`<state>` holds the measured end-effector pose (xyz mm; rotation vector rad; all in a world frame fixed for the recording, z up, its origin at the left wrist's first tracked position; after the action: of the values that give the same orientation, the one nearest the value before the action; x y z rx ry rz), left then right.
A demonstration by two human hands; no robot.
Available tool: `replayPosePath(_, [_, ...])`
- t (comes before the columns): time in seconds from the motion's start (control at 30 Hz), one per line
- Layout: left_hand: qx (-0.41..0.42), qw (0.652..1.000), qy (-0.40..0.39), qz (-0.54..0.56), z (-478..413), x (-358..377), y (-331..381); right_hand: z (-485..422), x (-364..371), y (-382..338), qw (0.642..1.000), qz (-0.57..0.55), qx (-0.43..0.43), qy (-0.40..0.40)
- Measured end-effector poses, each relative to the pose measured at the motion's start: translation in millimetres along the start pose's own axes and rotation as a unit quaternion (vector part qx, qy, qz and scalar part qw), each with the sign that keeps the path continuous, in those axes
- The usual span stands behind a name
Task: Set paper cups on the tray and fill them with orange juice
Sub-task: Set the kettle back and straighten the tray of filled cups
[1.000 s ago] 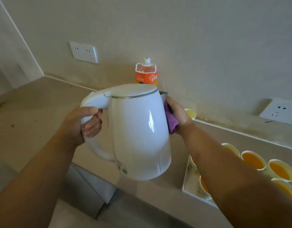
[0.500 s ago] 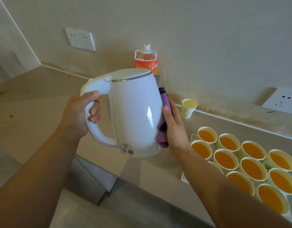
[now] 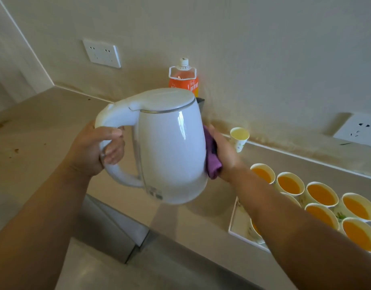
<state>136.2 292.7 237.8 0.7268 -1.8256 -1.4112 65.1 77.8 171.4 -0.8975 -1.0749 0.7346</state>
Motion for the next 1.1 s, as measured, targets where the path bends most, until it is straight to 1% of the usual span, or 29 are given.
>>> replayPosePath(0.07, [-0.009,0.994,-0.083,0.065,-3,4,0,-11,12,-13,0.999,-0.023,0.024,-0.037])
replayPosePath(0.1, [-0.016,0.979,-0.152,0.134,-4,10,2,-15,20,-20,0.998,-0.031,0.029,-0.056])
replayPosePath(0.13, [-0.033,0.952,-0.215,0.214,-1,17,3,-18,27,-24,0.996,-0.041,0.030,-0.070])
replayPosePath(0.17, [-0.044,0.932,-0.242,0.265,-2,20,4,-19,34,-32,0.994,-0.054,0.030,-0.087])
replayPosePath(0.23, [-0.021,0.945,-0.225,0.237,-6,15,9,-18,47,-47,0.990,-0.070,0.016,-0.122])
replayPosePath(0.3, [-0.026,0.954,-0.235,0.185,-5,21,3,-16,49,-52,0.988,-0.065,0.006,-0.138])
replayPosePath(0.33, [-0.029,0.968,-0.209,0.137,-5,18,-2,-17,47,-48,0.987,-0.067,0.018,-0.145])
replayPosePath(0.4, [-0.014,0.991,-0.128,0.041,-4,12,-5,-16,37,-34,0.986,-0.063,0.054,-0.147])
replayPosePath(0.43, [-0.008,0.995,-0.099,0.024,-4,11,-4,-14,29,-26,0.986,-0.052,0.070,-0.139])
replayPosePath(0.53, [-0.003,0.999,-0.026,0.031,-7,5,-1,-9,3,7,0.989,-0.026,0.107,-0.100])
replayPosePath(0.6, [-0.012,0.999,0.020,0.024,-9,-1,0,-3,-9,26,0.988,-0.041,0.127,-0.072])
replayPosePath(0.7, [-0.011,0.996,0.081,-0.021,-7,-5,-2,5,-21,43,0.991,-0.061,0.122,-0.015])
replayPosePath(0.77, [-0.003,0.992,0.116,-0.053,-3,-1,-6,6,-26,43,0.995,-0.060,0.072,0.022])
replayPosePath(0.83, [0.008,0.986,0.148,-0.077,2,7,-10,8,-27,28,0.999,-0.016,-0.010,0.039])
replayPosePath(0.9, [0.025,0.978,0.177,-0.111,9,16,-13,15,-23,9,0.994,0.037,-0.092,0.038])
replayPosePath(1.0, [0.054,0.960,0.225,-0.158,20,34,-16,20,-17,-3,0.974,0.102,-0.191,0.060])
replayPosePath(1.1, [0.059,0.949,0.266,-0.156,27,42,-23,24,-14,-1,0.943,0.184,-0.268,0.078])
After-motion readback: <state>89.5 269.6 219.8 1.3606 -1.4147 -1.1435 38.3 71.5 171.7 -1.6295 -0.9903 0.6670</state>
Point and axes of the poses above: each hand's wrist, its own z-axis away from the middle knuckle, its own x-axis out of the palm, y = z × x, the point moved 8 cm from there along -z, towards the middle knuckle, and after that the axes turned 4 degrees about -z, right-handed, at the moved point
